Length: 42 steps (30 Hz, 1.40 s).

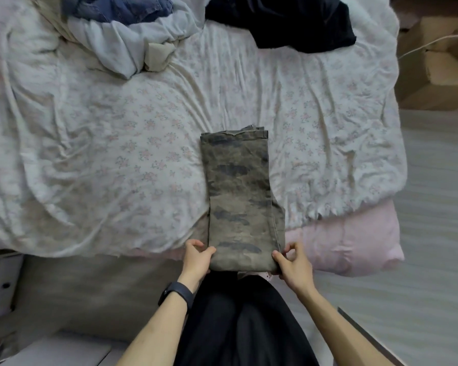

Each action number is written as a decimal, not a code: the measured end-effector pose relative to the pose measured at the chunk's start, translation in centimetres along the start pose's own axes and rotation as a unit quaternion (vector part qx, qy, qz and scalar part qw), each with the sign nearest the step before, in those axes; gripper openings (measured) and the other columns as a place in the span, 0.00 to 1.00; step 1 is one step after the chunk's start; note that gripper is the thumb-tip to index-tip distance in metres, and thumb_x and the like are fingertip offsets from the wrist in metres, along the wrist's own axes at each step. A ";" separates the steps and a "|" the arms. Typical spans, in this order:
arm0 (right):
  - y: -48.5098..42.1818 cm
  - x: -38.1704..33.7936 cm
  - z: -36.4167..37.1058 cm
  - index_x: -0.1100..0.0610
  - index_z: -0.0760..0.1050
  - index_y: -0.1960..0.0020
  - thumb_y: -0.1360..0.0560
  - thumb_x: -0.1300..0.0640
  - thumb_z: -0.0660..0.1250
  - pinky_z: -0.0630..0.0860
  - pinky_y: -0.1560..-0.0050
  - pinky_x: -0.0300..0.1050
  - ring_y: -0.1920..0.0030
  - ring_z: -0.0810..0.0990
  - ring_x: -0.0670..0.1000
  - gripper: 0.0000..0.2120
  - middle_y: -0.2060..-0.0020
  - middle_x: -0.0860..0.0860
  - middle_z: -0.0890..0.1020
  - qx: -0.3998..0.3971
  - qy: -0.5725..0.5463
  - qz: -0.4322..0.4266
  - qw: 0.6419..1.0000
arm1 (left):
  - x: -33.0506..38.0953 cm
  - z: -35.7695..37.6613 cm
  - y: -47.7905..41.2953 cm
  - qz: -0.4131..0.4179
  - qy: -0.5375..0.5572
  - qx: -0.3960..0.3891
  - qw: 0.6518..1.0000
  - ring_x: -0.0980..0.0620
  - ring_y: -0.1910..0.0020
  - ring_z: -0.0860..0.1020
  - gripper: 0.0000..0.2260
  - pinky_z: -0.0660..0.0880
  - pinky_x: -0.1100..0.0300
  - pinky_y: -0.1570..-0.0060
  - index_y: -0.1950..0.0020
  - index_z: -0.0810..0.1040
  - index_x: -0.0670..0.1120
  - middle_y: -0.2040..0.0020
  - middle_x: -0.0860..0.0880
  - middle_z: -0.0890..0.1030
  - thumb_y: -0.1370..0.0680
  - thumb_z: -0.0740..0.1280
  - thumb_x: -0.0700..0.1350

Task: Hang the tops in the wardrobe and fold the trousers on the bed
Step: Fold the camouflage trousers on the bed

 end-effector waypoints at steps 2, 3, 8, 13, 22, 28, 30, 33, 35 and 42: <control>0.6 -1.6 -0.7 0.47 0.71 0.57 0.27 0.50 0.74 0.81 0.69 0.50 0.71 0.84 0.53 0.11 0.67 0.52 0.83 -0.011 -0.053 -0.015 0.998 | 1.4 -0.6 1.1 0.027 0.022 -0.007 0.999 0.45 0.52 0.78 0.07 0.75 0.55 0.66 0.49 0.70 0.48 0.42 0.45 0.76 0.20 0.68 0.43; 0.6 -3.1 -1.0 0.48 0.73 0.57 0.27 0.50 0.74 0.80 0.70 0.50 0.70 0.84 0.55 0.09 0.67 0.54 0.84 -0.026 -0.083 -0.021 0.996 | 2.5 -0.9 1.4 0.036 0.040 -0.013 0.998 0.44 0.53 0.78 0.05 0.75 0.53 0.64 0.50 0.72 0.48 0.42 0.44 0.77 0.19 0.67 0.42; -3.1 -13.6 -3.0 0.55 0.83 0.52 0.22 0.50 0.70 0.80 0.65 0.42 0.62 0.87 0.55 0.08 0.61 0.55 0.86 -0.068 -0.170 -0.062 0.981 | 11.1 -1.8 1.4 0.055 0.143 -0.105 0.983 0.47 0.65 0.82 0.13 0.70 0.58 0.67 0.45 0.81 0.51 0.52 0.46 0.82 0.16 0.57 0.41; -9.2 -22.2 -2.1 0.58 0.79 0.45 0.23 0.63 0.69 0.77 0.62 0.41 0.58 0.84 0.52 0.08 0.58 0.54 0.84 -0.146 -0.165 -0.080 0.972 | 20.7 -3.0 -3.0 0.155 0.057 -0.117 0.979 0.56 0.58 0.81 0.09 0.72 0.64 0.64 0.45 0.79 0.57 0.50 0.52 0.83 0.19 0.64 0.44; -22.6 -29.7 1.1 0.49 0.83 0.47 0.23 0.41 0.69 0.81 0.53 0.49 0.60 0.83 0.46 0.13 0.65 0.43 0.85 -0.002 0.136 -0.196 0.971 | 27.8 -1.9 -16.5 0.213 -0.217 0.017 0.953 0.47 0.46 0.80 0.21 0.78 0.50 0.46 0.34 0.73 0.50 0.43 0.50 0.82 0.19 0.61 0.63; -27.8 -29.3 4.3 0.52 0.79 0.38 0.21 0.37 0.64 0.77 0.50 0.51 0.44 0.80 0.59 0.22 0.45 0.54 0.84 0.046 0.257 -0.152 0.953 | 27.7 -0.4 -22.7 0.176 -0.266 0.047 0.946 0.44 0.47 0.80 0.22 0.78 0.49 0.47 0.37 0.72 0.49 0.47 0.48 0.83 0.20 0.60 0.65; -28.8 -28.6 4.6 0.54 0.76 0.38 0.22 0.37 0.64 0.78 0.47 0.52 0.42 0.79 0.59 0.24 0.43 0.55 0.82 0.056 0.249 -0.112 0.960 | 28.1 0.2 -23.6 0.176 -0.278 0.064 0.942 0.44 0.46 0.79 0.23 0.78 0.48 0.47 0.37 0.70 0.48 0.46 0.48 0.81 0.20 0.61 0.65; -28.3 -28.6 3.9 0.56 0.68 0.32 0.23 0.37 0.66 0.76 0.45 0.55 0.38 0.76 0.61 0.29 0.36 0.56 0.75 0.154 0.252 -0.136 0.946 | 30.0 0.9 -22.0 0.342 -0.344 0.193 0.853 0.41 0.36 0.73 0.25 0.73 0.45 0.39 0.30 0.69 0.45 0.35 0.43 0.75 0.20 0.63 0.60; -25.5 -29.3 4.8 0.54 0.65 0.25 0.22 0.43 0.65 0.71 0.38 0.59 0.31 0.70 0.62 0.29 0.27 0.56 0.68 0.229 0.289 -0.270 0.889 | 30.1 3.4 -19.5 0.476 -0.387 0.198 0.764 0.41 0.25 0.65 0.29 0.63 0.42 0.29 0.22 0.64 0.45 0.25 0.42 0.67 0.19 0.61 0.57; -25.7 -24.0 10.7 0.44 0.45 0.17 0.17 0.36 0.46 0.46 0.21 0.65 0.18 0.41 0.50 0.31 0.18 0.47 0.44 0.125 0.448 -0.337 0.819 | 28.7 7.1 -24.4 0.438 -0.514 0.101 0.731 0.43 0.19 0.49 0.27 0.42 0.40 0.23 0.18 0.45 0.60 0.17 0.52 0.52 0.17 0.42 0.64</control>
Point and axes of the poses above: each hand's wrist, its own y-axis away from the middle knuckle, its own z-axis out of the palm, x = y × z, the point moved 8 cm from there along -y, towards the middle knuckle
